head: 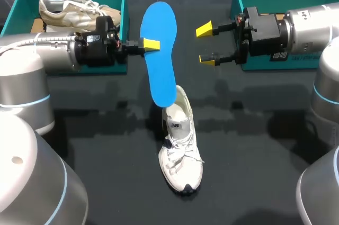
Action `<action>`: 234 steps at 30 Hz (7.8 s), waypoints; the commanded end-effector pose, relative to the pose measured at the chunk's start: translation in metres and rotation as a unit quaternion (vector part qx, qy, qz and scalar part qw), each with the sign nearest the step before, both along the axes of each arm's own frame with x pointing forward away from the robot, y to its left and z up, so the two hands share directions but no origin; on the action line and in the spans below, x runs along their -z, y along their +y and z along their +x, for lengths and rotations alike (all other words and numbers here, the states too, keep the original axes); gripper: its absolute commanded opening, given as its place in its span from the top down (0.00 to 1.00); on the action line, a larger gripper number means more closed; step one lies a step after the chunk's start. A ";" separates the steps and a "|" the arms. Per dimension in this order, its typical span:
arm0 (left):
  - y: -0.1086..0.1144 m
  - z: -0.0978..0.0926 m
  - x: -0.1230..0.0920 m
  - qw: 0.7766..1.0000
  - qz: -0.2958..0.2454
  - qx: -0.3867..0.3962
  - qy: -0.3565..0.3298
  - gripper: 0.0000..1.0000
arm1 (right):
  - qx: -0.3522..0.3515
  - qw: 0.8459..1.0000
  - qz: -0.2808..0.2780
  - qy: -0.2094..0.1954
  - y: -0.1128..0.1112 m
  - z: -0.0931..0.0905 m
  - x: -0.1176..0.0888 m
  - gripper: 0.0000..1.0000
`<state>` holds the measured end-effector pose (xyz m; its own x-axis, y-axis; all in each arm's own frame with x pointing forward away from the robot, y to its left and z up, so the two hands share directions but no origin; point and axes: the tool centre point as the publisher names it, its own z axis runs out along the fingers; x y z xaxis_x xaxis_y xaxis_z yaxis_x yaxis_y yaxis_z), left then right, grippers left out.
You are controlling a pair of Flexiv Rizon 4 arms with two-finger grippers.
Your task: Take the shoe out of the shoebox, open the shoe tongue, remove and reinsert the insole, then place the shoe into the shoebox
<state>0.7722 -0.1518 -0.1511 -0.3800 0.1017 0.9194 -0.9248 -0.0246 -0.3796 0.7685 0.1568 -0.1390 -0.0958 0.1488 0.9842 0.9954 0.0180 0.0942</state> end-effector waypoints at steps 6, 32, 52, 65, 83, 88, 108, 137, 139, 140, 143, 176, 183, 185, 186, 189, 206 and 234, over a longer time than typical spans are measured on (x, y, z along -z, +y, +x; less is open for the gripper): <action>0.000 0.002 -0.002 0.991 -0.021 -0.034 -0.131 1.00 | -0.006 1.000 0.005 -0.001 -0.001 0.002 0.003 0.00; 0.002 0.016 -0.017 0.810 -0.037 -0.075 -0.580 1.00 | 0.004 1.000 0.017 -0.009 -0.004 -0.002 0.004 0.00; 0.006 0.025 -0.013 0.795 -0.004 -0.082 -0.601 1.00 | 0.004 1.000 0.017 -0.009 -0.004 -0.002 0.004 0.00; 0.006 0.022 -0.002 0.634 0.029 -0.106 -0.766 1.00 | 0.004 1.000 0.017 -0.009 -0.004 -0.002 0.004 0.00; -0.012 0.032 0.015 0.411 0.023 -0.089 -0.907 1.00 | -0.009 1.000 -0.003 0.015 0.001 -0.003 0.000 0.00; -0.016 0.034 0.019 0.339 0.025 -0.094 -0.936 1.00 | -0.010 1.000 -0.005 0.023 0.004 -0.006 -0.001 0.00; -0.029 0.042 0.018 0.246 0.036 -0.064 -0.967 1.00 | -0.029 0.999 -0.030 0.000 0.033 -0.011 0.016 0.11; -0.052 0.046 0.023 0.201 0.049 -0.044 -0.977 1.00 | -0.040 0.999 -0.015 -0.014 0.046 -0.006 0.029 0.59; -0.052 0.046 0.023 0.200 0.049 -0.044 -0.978 1.00 | -0.039 0.999 -0.014 -0.014 0.046 -0.006 0.030 0.61; -0.052 0.046 0.023 0.200 0.049 -0.044 -0.978 1.00 | -0.039 0.999 -0.014 -0.014 0.046 -0.006 0.030 0.62; -0.053 0.045 0.023 0.198 0.048 -0.044 -0.978 1.00 | -0.039 0.999 -0.013 -0.014 0.045 -0.006 0.030 0.67; 0.001 0.019 0.010 0.375 0.042 0.025 -0.926 0.00 | -0.019 0.999 0.012 -0.049 0.019 0.001 0.035 1.00; 0.001 0.019 0.010 0.375 0.042 0.025 -0.926 0.00 | -0.019 0.999 0.012 -0.049 0.019 0.001 0.035 1.00; 0.001 0.019 0.010 0.375 0.042 0.025 -0.926 0.00 | -0.019 0.999 0.012 -0.049 0.019 0.001 0.035 1.00; 0.001 0.019 0.010 0.375 0.042 0.025 -0.926 0.00 | -0.019 0.999 0.012 -0.049 0.019 0.001 0.035 1.00; 0.001 0.019 0.010 0.375 0.042 0.025 -0.926 0.00 | -0.019 0.999 0.012 -0.049 0.019 0.001 0.035 1.00; 0.041 0.044 0.015 0.499 0.183 0.145 -0.835 0.00 | 0.018 0.994 0.052 -0.090 0.003 0.021 0.037 1.00; 0.074 0.008 0.051 0.585 0.381 0.183 -0.693 0.00 | 0.023 0.990 0.005 -0.136 0.006 0.034 0.055 1.00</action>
<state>0.7898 -0.0758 -0.2067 -0.8939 0.2001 -0.4011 0.4288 0.6423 -0.6353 0.8042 0.1610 -0.1921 -0.3500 0.1492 0.9248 0.9338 -0.0232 0.3571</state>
